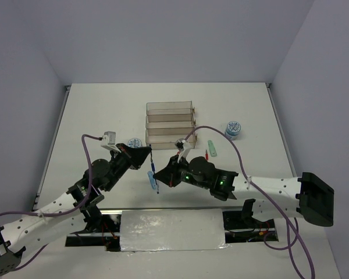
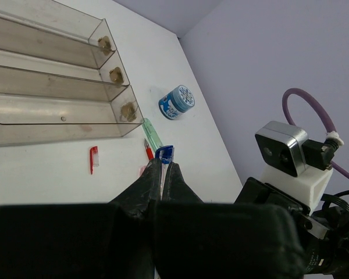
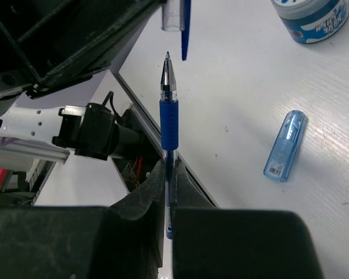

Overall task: Sort the stationery into containers
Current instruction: Close the pen cap on the pen.

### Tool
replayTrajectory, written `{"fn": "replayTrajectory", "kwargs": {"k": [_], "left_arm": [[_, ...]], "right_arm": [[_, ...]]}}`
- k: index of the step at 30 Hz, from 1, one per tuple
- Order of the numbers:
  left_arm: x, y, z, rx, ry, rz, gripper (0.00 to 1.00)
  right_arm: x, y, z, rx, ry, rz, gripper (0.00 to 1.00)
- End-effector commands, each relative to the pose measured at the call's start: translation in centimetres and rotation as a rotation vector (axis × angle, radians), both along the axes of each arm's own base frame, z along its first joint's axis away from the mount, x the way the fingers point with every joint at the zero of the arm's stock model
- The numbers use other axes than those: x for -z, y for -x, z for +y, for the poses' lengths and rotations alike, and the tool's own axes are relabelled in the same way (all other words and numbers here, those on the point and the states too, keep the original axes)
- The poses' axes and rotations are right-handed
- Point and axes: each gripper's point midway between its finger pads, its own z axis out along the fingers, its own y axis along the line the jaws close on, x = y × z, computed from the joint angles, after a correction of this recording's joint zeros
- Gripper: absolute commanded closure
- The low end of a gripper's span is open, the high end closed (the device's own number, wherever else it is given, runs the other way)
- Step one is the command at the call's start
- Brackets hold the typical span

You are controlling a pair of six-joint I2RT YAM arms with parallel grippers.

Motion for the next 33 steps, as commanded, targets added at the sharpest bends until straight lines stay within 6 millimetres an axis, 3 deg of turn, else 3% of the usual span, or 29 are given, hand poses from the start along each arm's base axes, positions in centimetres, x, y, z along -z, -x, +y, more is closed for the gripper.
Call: {"fn": "replayTrajectory", "kwargs": {"k": [1, 18, 33], "left_arm": [[-2.0, 0.3, -0.2, 0.016, 0.057, -0.046, 1.00], [-1.6, 0.6, -0.1, 0.022, 0.063, -0.037, 1.00], [-0.5, 0.9, -0.6, 0.054, 0.073, -0.014, 1.00]], "right_arm": [[-2.7, -0.5, 1.0, 0.005, -0.043, -0.046, 1.00], [-2.4, -1.6, 0.7, 0.051, -0.024, -0.057, 1.00], [-3.7, -2.7, 0.3, 0.085, -0.041, -0.086, 1.00]]}}
